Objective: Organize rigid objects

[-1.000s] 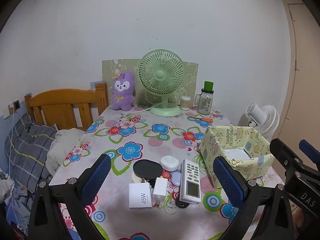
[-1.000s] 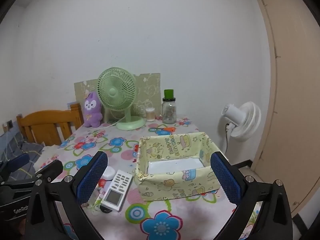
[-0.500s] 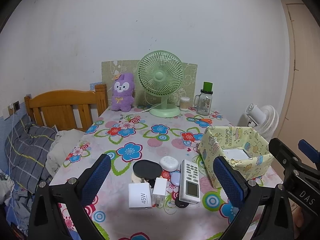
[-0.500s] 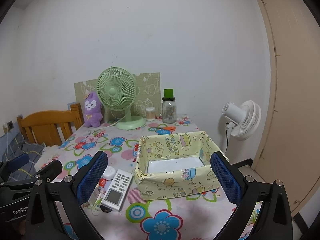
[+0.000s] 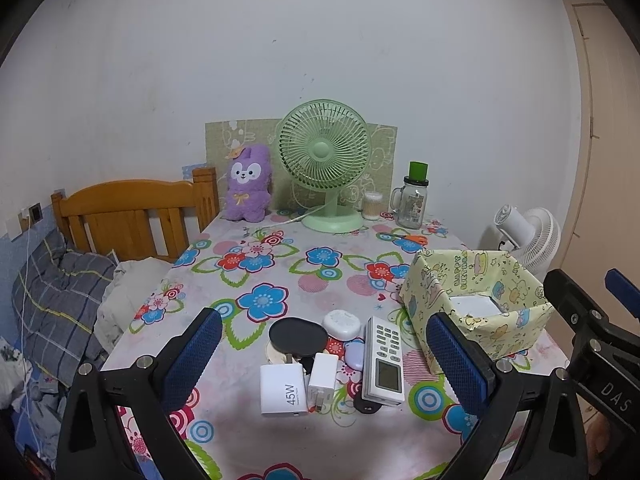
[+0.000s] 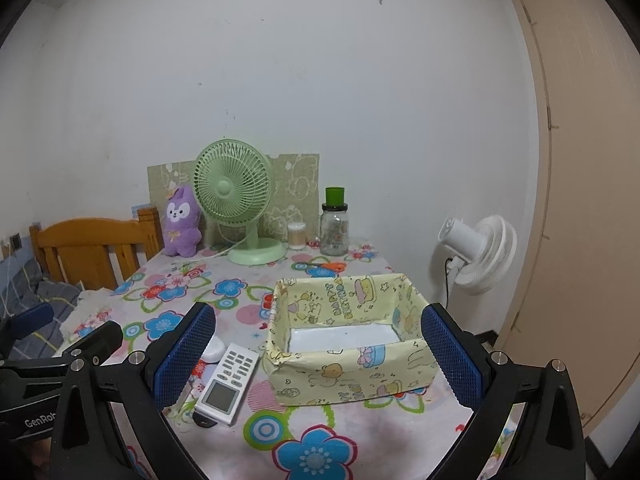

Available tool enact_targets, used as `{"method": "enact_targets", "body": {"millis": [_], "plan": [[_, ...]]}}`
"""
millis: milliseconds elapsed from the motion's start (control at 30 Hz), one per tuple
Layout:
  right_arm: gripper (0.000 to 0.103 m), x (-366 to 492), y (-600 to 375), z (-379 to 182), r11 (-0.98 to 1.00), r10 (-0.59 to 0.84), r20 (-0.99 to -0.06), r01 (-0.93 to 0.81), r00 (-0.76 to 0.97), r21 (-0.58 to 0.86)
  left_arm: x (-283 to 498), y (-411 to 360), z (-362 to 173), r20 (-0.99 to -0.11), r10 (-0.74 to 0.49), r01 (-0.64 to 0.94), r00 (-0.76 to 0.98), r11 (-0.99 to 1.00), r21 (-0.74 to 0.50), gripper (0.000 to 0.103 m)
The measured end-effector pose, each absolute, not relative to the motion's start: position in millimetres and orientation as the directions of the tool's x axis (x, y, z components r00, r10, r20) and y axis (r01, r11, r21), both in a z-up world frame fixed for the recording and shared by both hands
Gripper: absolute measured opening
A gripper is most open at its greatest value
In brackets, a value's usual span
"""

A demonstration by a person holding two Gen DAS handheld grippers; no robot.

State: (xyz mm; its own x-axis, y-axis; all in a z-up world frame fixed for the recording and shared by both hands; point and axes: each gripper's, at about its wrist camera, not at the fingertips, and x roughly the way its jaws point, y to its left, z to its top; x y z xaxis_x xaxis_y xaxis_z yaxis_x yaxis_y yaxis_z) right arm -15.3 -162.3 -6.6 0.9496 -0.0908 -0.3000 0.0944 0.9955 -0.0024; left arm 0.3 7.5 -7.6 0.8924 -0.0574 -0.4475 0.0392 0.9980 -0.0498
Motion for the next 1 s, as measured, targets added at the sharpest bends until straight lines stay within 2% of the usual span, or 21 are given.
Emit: {"method": "enact_targets", "body": {"millis": [433,933,1000], "plan": [[0.103,-9,-162,-11,0.995,-0.088,-0.345,0.098,0.935,0.012,-1,10,-11,-0.447,-0.068,0.049,0.892,0.997,-0.055,0.103],[0.103,5,-156,-27,0.995,-0.048,-0.387,0.077,0.921,0.061,13,17,-32,-0.511,-0.067,0.055,0.857,0.998,-0.039,0.103],[0.099,8,-154,-30,0.995,-0.04,-0.396,0.073,0.917,0.069,15,19,-37,-0.526,-0.062,0.052,0.848,0.998,-0.034,0.103]]}}
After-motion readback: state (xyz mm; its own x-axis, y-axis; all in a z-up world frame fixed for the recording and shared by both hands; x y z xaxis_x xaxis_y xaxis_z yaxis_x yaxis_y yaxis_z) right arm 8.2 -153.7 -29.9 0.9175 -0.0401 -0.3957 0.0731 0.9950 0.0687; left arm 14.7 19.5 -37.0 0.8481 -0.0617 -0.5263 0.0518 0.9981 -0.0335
